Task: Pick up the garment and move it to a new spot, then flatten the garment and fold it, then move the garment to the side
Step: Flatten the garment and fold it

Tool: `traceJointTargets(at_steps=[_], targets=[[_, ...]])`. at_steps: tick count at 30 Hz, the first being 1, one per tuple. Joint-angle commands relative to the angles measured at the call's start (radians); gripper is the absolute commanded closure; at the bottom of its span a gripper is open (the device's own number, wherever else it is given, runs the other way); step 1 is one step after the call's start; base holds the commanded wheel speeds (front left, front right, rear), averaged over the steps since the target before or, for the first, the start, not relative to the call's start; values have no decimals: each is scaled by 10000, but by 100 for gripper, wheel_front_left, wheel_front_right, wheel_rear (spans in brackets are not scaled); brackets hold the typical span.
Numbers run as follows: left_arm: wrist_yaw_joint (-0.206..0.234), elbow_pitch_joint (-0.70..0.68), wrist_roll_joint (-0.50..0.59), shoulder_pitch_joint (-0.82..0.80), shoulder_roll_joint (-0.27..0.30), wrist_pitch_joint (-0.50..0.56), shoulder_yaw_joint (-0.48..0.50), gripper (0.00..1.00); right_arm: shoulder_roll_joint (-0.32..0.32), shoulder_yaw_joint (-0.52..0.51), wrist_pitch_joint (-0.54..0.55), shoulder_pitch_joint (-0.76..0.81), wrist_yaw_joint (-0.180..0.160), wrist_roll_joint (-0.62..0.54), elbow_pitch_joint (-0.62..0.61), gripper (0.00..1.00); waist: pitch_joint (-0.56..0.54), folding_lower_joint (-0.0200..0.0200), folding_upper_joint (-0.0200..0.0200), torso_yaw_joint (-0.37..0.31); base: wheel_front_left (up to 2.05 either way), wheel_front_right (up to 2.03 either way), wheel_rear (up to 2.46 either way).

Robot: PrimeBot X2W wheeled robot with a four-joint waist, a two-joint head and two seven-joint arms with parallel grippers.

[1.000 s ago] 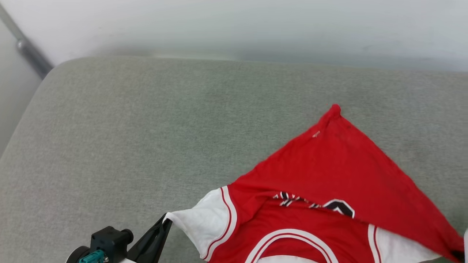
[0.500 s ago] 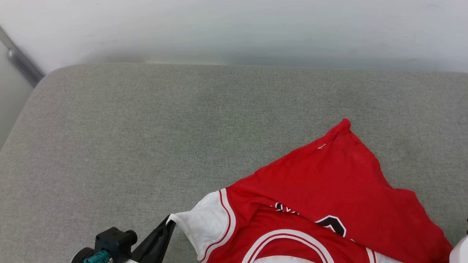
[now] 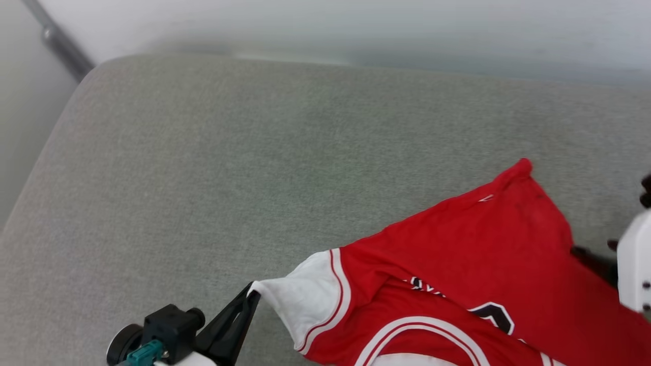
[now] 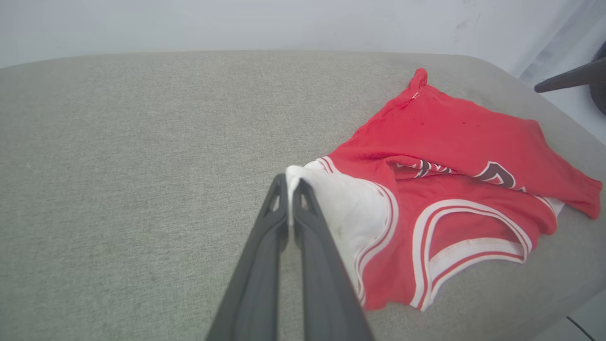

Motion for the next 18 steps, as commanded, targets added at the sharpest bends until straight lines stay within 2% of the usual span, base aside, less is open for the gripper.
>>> traceJointTargets(at_steps=[1,7,9,18], targets=[[-23,-82,70,-213,-60,18,-48,100,6,127,149,-393,-3,-56,2,0,356,0,0,370,0,0,0],[-191,-176,97,-657,-318,33,-255,100,20,608,798,-2337,-3,-602,1154,0,1164,0,0,1116,0,0,0],[-275,-86,222,-839,-382,25,-390,100,-203,754,883,-2924,-3,-939,1679,0,1430,0,0,1378,0,0,0],[-561,383,241,-1428,-881,-164,-722,100,-591,1036,518,-4083,-4,-1858,3894,0,2240,0,0,2297,0,0,0]])
